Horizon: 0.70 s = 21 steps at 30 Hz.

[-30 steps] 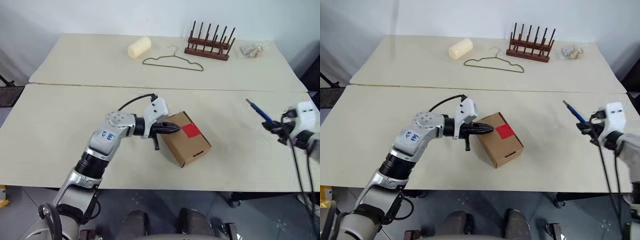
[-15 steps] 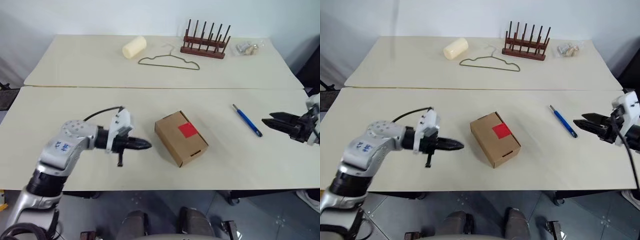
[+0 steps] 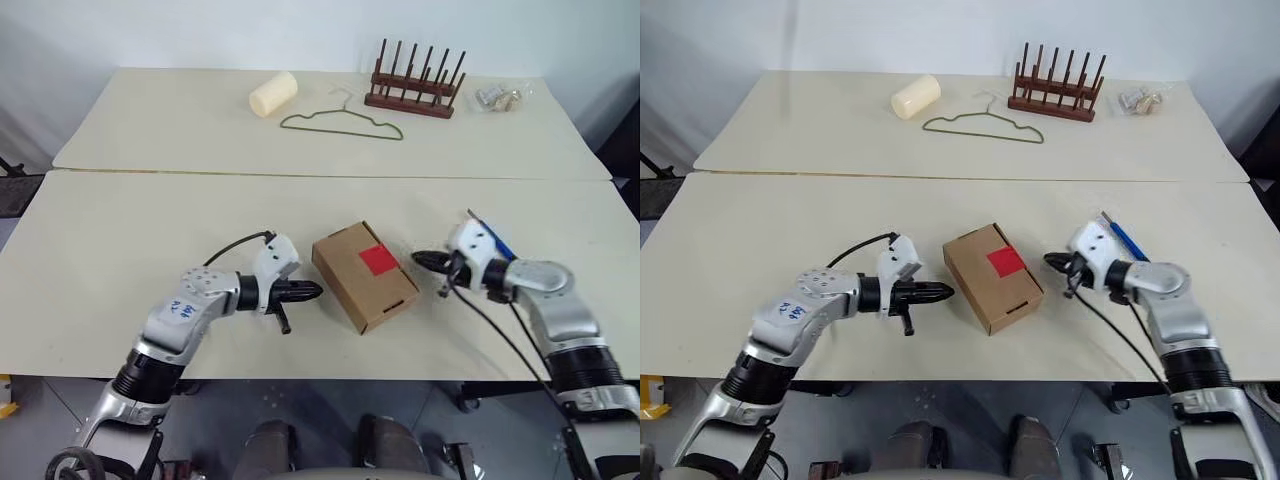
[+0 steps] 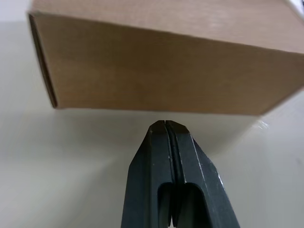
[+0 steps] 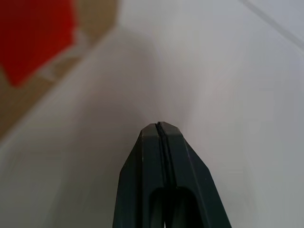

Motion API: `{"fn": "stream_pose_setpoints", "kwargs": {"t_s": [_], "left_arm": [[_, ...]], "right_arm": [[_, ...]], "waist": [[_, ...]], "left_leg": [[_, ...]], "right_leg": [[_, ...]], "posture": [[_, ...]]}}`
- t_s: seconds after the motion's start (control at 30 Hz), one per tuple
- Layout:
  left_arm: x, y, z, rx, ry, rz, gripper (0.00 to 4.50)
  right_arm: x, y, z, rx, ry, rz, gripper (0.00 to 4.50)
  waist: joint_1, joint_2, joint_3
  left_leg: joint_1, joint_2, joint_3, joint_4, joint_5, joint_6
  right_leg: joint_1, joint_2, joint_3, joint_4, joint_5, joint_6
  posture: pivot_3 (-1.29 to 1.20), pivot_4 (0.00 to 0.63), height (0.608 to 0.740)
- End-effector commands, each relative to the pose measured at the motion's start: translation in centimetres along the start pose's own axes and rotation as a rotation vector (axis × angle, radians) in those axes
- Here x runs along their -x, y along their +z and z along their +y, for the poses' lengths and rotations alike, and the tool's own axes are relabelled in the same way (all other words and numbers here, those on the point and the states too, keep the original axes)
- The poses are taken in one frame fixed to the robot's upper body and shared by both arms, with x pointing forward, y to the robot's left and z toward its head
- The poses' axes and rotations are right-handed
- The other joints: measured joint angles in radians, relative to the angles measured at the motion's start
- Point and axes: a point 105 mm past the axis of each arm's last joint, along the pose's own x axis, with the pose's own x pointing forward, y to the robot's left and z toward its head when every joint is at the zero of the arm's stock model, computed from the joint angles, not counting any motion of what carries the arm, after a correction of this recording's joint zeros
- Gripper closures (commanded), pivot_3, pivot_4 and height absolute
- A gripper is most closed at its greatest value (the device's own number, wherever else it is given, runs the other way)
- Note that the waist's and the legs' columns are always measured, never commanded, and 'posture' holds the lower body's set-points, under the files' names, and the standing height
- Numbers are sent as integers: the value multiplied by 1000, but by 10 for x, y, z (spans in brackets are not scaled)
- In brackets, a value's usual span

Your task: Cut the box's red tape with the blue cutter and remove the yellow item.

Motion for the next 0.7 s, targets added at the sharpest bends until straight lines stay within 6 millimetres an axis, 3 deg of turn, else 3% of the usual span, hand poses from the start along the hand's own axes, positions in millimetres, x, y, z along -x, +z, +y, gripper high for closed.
{"fn": "stream_pose_setpoints", "kwargs": {"t_s": [0.03, 0.17, 0.37, 0.57, 0.7], "left_arm": [[3, 10, -1, -45, 16, -12, 4500], [6, 9, -2, -40, 21, -9, 4500], [10, 6, -6, -34, 6, -7, 4500], [12, 7, -13, -35, -27, -8, 4500], [28, 9, -4, -108, -10, 35, 4500]], "right_arm": [[2, 20, 18, 1, 103, -41, 4480], [9, 30, 50, -31, 245, -23, 4480], [14, 34, 65, -77, 275, 14, 4480], [15, 32, 68, -86, 255, 35, 4480], [29, 29, 43, -123, 139, 78, 4480]], "waist": [[0, 0, 0], [1, 0, 0], [0, 0, 0], [2, 0, 0], [0, 0, 0]], "left_leg": [[0, 0, 0, 0, 0, 0], [0, 0, -1, 0, 0, 0], [1, 0, 0, 0, 0, 0], [0, 0, 0, 1, 0, 0], [1, 0, 0, 1, 0, 0]], "right_leg": [[0, 0, 0, 0, 0, 0], [0, 0, 0, 0, 0, 0], [0, 0, 1, 0, 0, 0], [0, 0, 1, 0, 0, 0], [0, 0, 1, 1, 0, 0]], "posture": [[0, 150, 740], [0, 150, 740], [0, 150, 740], [0, 150, 740], [0, 150, 740]]}}
